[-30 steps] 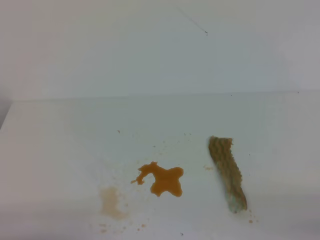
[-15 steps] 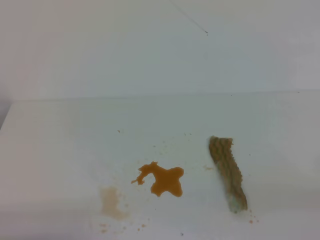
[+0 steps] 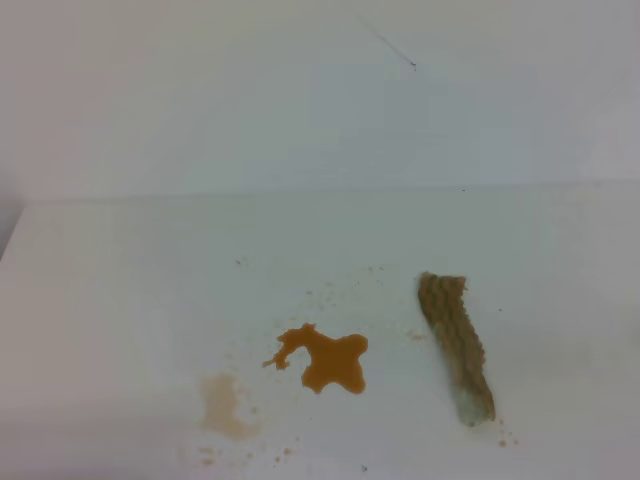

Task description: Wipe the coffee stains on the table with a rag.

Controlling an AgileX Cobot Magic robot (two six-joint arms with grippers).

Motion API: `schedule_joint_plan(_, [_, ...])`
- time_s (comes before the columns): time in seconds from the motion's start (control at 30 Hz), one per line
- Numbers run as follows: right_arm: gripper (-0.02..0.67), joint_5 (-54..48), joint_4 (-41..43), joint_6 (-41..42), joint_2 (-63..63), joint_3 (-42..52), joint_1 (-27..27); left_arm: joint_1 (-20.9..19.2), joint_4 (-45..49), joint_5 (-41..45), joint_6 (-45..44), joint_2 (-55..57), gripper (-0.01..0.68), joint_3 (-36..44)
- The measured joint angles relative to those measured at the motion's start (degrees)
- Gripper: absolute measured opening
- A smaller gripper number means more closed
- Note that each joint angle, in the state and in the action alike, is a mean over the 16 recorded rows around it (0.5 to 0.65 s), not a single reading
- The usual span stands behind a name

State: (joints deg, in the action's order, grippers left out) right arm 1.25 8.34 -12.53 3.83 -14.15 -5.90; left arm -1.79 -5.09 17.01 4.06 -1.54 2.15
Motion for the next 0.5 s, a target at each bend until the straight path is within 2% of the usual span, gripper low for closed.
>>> schedule_joint_plan(0.13, [0.011,-9.6,-0.2,1.8,5.8,-7.3,0.0,0.0,0.0,0.0,0.0,0.0,0.001,0.0])
schedule_joint_plan(0.3, [0.011,-21.0,-3.3,8.0,15.2,-15.6,0.2,0.0,0.0,0.0,0.0,0.0,0.001,0.0])
schedule_joint_plan(0.4, [0.011,-25.1,-7.9,13.5,20.6,-19.4,0.8,0.0,0.0,0.0,0.0,0.0,0.001,0.0])
schedule_joint_plan(0.5, [0.011,-27.6,-13.2,22.4,25.3,-22.2,1.7,0.0,0.0,0.0,0.0,0.0,0.001,0.0])
